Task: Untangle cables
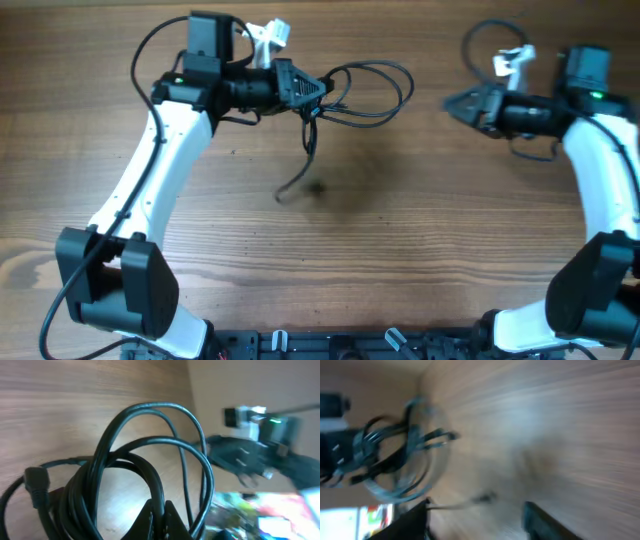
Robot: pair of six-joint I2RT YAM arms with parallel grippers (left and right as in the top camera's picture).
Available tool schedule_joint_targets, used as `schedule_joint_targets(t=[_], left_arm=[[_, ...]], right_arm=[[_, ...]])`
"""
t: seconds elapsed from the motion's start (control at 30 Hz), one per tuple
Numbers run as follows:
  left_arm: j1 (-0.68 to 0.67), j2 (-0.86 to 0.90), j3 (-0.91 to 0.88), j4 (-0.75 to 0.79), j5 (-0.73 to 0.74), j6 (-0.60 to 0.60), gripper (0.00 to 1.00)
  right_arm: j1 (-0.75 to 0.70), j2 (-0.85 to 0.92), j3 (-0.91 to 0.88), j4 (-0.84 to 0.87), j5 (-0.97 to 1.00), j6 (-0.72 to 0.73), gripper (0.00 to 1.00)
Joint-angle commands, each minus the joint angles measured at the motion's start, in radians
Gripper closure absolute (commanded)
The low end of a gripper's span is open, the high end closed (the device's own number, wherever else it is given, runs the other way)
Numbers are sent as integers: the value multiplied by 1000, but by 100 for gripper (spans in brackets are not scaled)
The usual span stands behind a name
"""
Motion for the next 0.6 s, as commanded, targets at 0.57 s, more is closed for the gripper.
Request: schedule_joint_targets(t=[0.57], left_arm=[[-221, -33, 10, 95, -616, -269, 96]], right_arm=[[349, 65, 5, 282, 265, 625, 15]])
